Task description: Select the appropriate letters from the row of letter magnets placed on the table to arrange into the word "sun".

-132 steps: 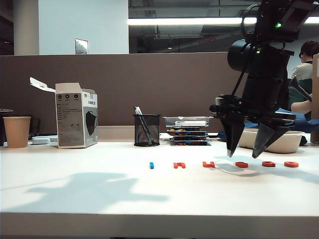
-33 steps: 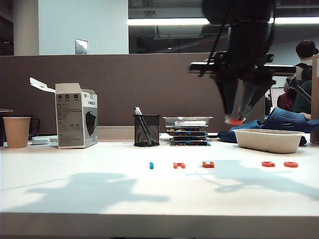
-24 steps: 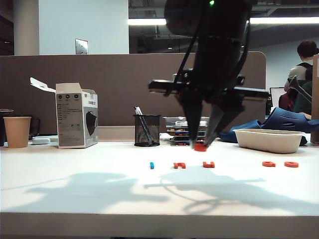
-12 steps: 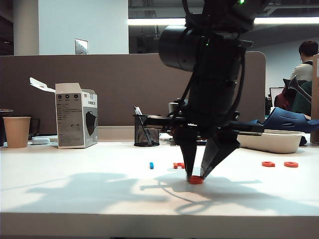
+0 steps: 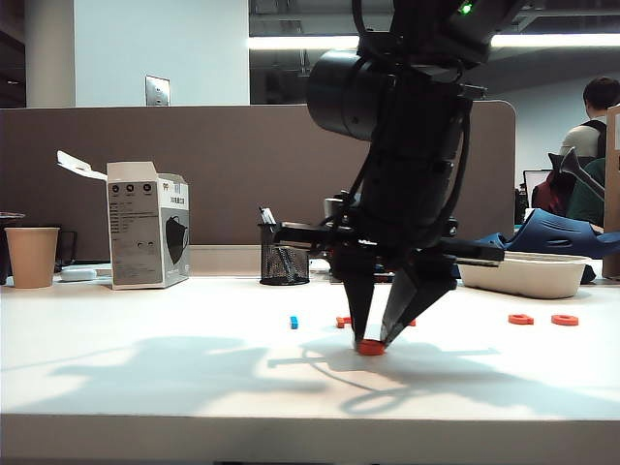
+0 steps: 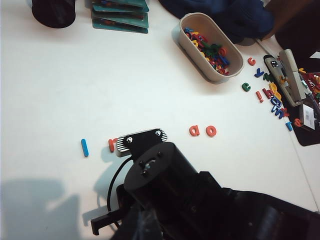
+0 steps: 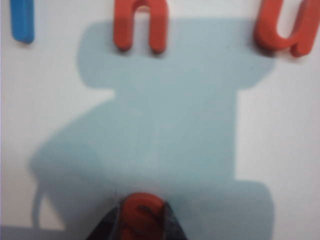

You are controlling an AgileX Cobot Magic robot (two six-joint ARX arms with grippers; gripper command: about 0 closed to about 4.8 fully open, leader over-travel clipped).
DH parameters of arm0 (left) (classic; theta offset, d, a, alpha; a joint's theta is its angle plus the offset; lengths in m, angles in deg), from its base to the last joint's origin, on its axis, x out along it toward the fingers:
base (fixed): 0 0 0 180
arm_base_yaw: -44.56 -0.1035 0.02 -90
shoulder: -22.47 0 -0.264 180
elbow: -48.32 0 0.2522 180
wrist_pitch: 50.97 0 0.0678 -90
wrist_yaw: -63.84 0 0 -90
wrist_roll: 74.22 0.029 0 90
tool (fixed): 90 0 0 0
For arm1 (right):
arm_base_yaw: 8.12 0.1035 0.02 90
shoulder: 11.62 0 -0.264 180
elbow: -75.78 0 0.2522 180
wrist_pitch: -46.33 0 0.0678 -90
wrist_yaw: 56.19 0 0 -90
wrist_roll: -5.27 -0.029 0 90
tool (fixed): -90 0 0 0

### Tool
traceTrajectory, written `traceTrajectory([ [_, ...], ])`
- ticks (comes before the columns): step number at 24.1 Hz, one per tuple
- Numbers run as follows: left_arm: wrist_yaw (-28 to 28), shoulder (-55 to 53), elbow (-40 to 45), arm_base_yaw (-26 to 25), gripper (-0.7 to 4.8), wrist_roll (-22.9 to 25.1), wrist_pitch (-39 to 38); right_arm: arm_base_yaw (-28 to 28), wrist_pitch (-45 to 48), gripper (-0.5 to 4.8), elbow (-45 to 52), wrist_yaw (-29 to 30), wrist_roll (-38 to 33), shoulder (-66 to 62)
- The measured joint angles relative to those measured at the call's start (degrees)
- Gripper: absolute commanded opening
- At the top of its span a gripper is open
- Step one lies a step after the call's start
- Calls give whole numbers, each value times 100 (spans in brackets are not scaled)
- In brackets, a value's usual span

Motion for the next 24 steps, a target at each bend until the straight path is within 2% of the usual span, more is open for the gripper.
traceTrajectory([
  [4, 2, 0, 0, 0, -5, 0, 0, 4, 37, 176, 0, 66, -2, 0],
  [9, 2, 0, 0, 0, -5, 0, 0, 7, 55, 182, -2, 96, 0, 0],
  [12, 2, 0, 0, 2, -5, 0, 2, 2, 63, 237, 7, 98, 2, 22],
  [15, 2, 0, 0, 0, -5, 0, 0, -4, 44, 266, 20, 101, 2, 70],
  [24, 2, -2, 0, 0, -5, 0, 2, -146, -308, 267, -251, 122, 319, 87],
])
